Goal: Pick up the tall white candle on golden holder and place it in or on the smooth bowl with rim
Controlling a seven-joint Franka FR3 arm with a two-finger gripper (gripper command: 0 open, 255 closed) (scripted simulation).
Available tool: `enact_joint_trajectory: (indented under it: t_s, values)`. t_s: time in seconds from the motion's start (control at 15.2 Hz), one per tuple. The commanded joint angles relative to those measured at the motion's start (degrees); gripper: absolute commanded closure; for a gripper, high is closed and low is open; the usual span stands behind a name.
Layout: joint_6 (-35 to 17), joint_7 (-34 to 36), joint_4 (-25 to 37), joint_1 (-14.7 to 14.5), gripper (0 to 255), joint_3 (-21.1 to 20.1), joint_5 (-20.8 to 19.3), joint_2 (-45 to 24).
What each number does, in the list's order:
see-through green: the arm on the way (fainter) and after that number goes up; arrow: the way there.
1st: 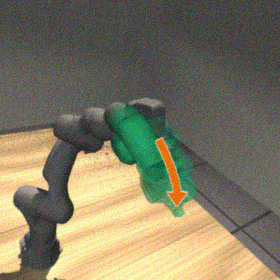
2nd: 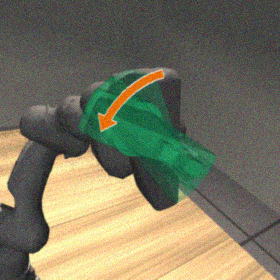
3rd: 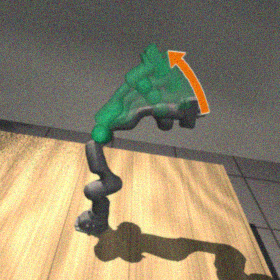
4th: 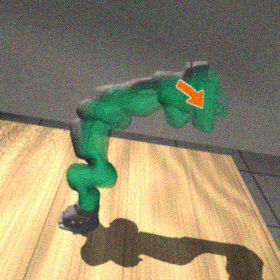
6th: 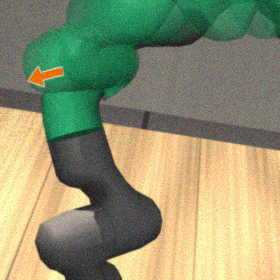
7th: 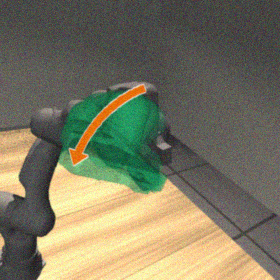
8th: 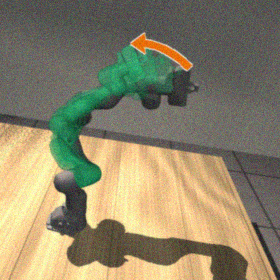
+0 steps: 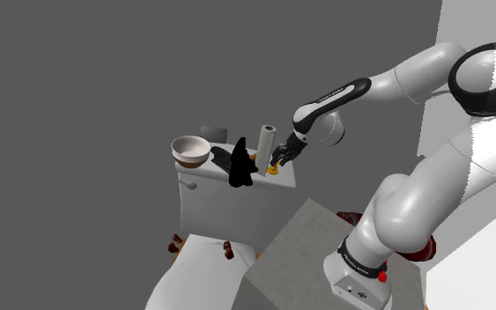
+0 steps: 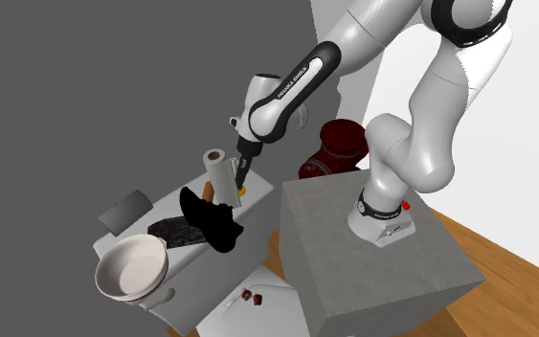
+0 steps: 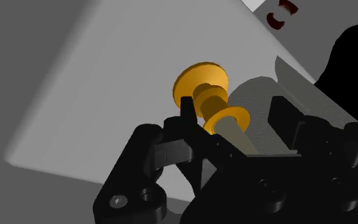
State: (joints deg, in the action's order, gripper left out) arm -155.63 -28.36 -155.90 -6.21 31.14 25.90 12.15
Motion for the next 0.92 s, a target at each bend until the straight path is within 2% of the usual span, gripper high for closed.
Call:
enact_joint_trajectory:
  t_s: [0.0,0.53,0.86]
  values:
    - [0.0,0.0,0.0,0.0,255,0.0,0.0,0.0]
    - [0.0,0.0,0.0,0.0,255,0.0,0.0,0.0]
    - [3.8,5.7,0.5,3.6,255,-2.6,-6.4,4.1]
